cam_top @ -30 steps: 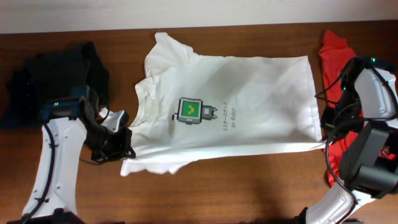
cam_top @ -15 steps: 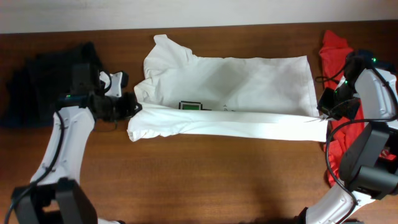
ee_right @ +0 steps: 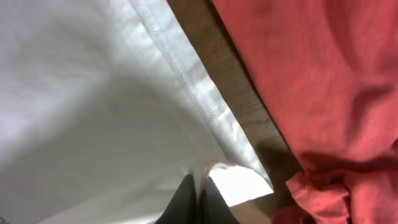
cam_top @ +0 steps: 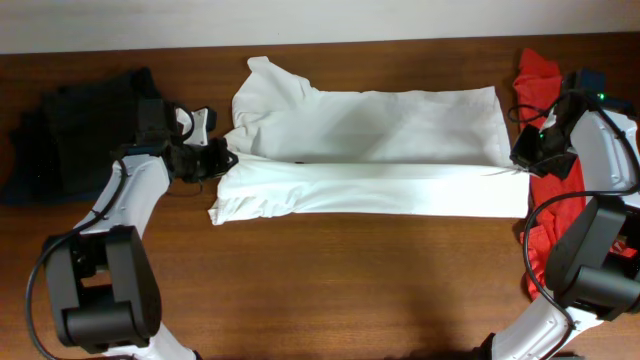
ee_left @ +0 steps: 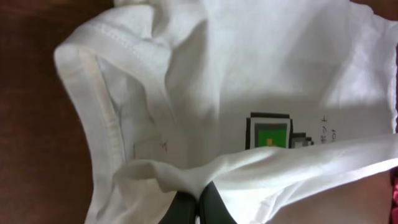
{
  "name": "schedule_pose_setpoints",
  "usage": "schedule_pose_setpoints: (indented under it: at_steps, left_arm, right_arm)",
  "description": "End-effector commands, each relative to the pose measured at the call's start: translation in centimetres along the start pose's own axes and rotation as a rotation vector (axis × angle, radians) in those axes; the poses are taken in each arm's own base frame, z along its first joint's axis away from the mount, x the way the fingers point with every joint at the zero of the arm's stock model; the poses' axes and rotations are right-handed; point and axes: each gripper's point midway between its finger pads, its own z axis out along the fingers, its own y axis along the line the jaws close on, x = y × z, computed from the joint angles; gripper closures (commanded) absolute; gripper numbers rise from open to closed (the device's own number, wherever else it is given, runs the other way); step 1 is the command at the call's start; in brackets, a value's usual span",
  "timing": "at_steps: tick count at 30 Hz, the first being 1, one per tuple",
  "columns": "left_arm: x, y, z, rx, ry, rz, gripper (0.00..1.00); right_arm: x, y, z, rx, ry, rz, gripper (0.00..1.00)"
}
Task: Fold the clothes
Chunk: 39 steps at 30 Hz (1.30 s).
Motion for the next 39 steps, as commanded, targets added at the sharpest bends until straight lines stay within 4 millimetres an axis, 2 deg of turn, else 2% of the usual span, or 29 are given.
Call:
schedule_pose_setpoints:
  at_steps: [1,2,3,4,5,6,7,12,15,18,23,28,29,32,33,34,36,38,39]
  left_arm:
    - [0.1,0.0,0.9,0.005,0.008,0.004,0.99]
    - [0.1,0.1,0.9,0.000,0.006,0.007,0.99]
    - [0.1,0.1,0.9,-0.001,0.006,0.007,0.93]
    - [0.1,0.1,0.9,0.000,0.006,0.007,0.50]
    - [0.2,0.0,1.0,0.000,0.012,0.004,0.14]
    - [0.4,0.1,1.0,-0.001,0.020,0.000,0.01]
    - [0.9,0.1,0.9,-0.003,0.038,-0.010,0.01]
    - [3.3,0.4,0.7,-0.018,0.130,-0.035,0.01]
    - [5.2,1.2,0.4,-0.068,0.204,-0.065,0.01]
    - [6.5,2.5,0.1,-0.145,0.248,-0.082,0.01]
    - [8.7,3.5,0.5,-0.174,0.295,-0.103,0.01]
    - [10.8,5.2,1.2,-0.226,0.313,-0.106,0.01]
    - [11.2,5.3,1.4,-0.227,0.316,-0.107,0.06]
    - [11.6,5.6,1.4,-0.237,0.323,-0.110,0.44]
    - [11.6,5.8,1.3,-0.251,0.324,-0.108,0.56]
    - [11.7,6.2,1.2,-0.273,0.326,-0.105,0.64]
    - [12.2,6.7,0.9,-0.310,0.344,-0.108,0.75]
    - [13.1,7.1,0.4,-0.341,0.382,-0.118,0.86]
    - [14.1,7.6,-0.3,-0.383,0.424,-0.127,0.98]
  right_arm:
    - [-0.6,0.4,0.2,-0.005,-0.022,-0.007,0.95]
    - [-1.0,0.9,0.6,-0.010,-0.037,-0.018,0.90]
    - [-1.2,1.2,0.8,-0.013,-0.043,-0.024,0.83]
    - [-1.3,1.6,1.1,-0.016,-0.049,-0.033,0.71]
    - [-1.4,2.0,1.3,-0.018,-0.053,-0.041,0.51]
    - [-1.3,2.2,1.5,-0.018,-0.050,-0.056,0.40]
    - [-1.2,2.3,1.5,-0.013,-0.046,-0.073,0.32]
    - [0.8,1.7,1.9,0.007,0.032,-0.070,0.31]
    - [2.9,1.1,3.0,0.024,0.100,-0.067,0.44]
    - [5.1,0.3,5.2,0.036,0.147,-0.065,0.49]
    - [7.1,-0.5,7.2,0.053,0.178,-0.064,0.51]
    - [7.5,-1.1,7.4,0.081,0.189,-0.066,0.51]
    - [7.6,-1.1,7.4,0.082,0.190,-0.066,0.52]
    - [7.6,-1.1,7.4,0.082,0.190,-0.066,0.52]
    - [7.6,-1.1,7.4,0.082,0.190,-0.066,0.55]
    - [7.6,-1.2,7.3,0.087,0.192,-0.067,0.59]
    - [7.8,-1.5,7.3,0.102,0.201,-0.067,0.74]
    - [8.1,-1.6,7.2,0.106,0.213,-0.067,0.79]
    - [8.4,-1.7,7.1,0.110,0.227,-0.067,0.80]
